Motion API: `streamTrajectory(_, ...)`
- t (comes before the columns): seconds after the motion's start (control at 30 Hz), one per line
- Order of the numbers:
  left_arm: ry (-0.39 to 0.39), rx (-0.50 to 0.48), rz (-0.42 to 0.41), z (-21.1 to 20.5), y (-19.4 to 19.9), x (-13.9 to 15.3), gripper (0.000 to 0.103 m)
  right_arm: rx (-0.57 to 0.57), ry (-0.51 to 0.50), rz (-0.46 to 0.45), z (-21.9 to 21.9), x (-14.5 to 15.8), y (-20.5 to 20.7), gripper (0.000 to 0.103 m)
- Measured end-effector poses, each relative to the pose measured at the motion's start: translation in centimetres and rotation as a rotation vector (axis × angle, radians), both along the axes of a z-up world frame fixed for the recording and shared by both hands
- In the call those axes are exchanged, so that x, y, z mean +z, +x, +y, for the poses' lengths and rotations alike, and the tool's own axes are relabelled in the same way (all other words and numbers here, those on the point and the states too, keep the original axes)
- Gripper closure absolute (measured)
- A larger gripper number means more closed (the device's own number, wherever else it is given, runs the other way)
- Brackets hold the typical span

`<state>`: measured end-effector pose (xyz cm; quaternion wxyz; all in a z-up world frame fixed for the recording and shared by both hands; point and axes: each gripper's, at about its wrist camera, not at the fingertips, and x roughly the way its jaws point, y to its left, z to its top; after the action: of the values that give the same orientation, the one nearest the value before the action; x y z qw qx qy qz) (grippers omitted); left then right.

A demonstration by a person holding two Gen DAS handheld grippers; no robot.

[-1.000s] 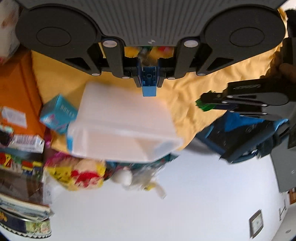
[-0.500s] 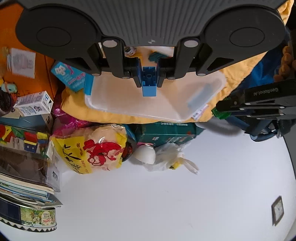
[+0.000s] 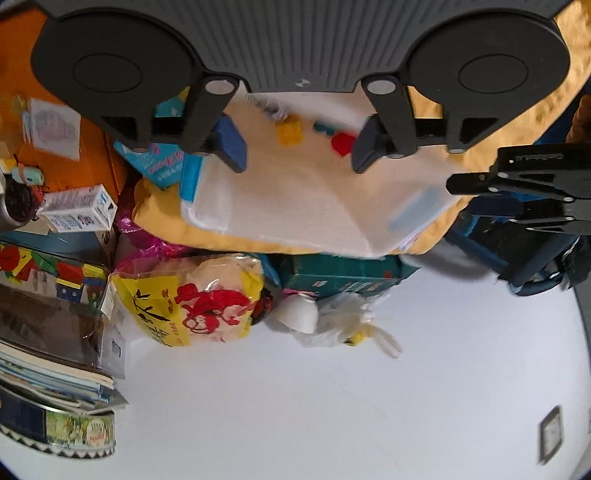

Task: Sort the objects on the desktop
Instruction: 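Carry the green and blue bricks over the white bin and release both, then grasp the tan cube with the left gripper while the right gripper grasps a dark green car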

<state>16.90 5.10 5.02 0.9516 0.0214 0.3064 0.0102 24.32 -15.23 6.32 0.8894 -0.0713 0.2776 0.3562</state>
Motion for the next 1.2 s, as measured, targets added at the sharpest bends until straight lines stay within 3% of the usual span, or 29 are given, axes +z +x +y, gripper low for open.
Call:
streamTrajectory(0.27, -0.043, 0.024, 0.153, -0.5, -6.9, -7.0, 0.055, 0.123, -0.097, 0.123, -2.3, -7.3, -10.3, 0.03)
streamTrajectory(0.43, -0.047, 0.047, 0.201, -0.4, -8.0, -9.5, 0.055, 0.26, -0.185, 0.116, -1.1, -10.4, -14.5, 0.029)
streamTrajectory(0.73, -0.054, 0.05, 0.235, -0.5, -6.1, -11.1, 0.056, 0.305, -0.259, 0.102, 1.0, -13.0, -14.1, 0.031)
streamTrajectory(0.8, -0.057, 0.037, 0.231, -0.7, -6.0, -11.3, 0.061, 0.326, -0.26, 0.115, 1.3, -13.3, -13.8, 0.035)
streamTrajectory(0.83, -0.06, 0.029, 0.228, -0.7, -6.0, -11.3, 0.07, 0.332, -0.261, 0.116, 1.4, -13.3, -13.8, 0.035)
streamTrajectory(1.0, -0.039, -0.001, 0.205, -1.2, -6.5, -11.0, 0.071, 0.306, -0.229, 0.121, 0.7, -12.8, -13.9, 0.035)
streamTrajectory(1.2, -0.067, 0.041, 0.145, -0.2, -7.2, -9.1, 0.071, 0.204, -0.144, 0.122, -1.9, -10.5, -13.6, 0.035)
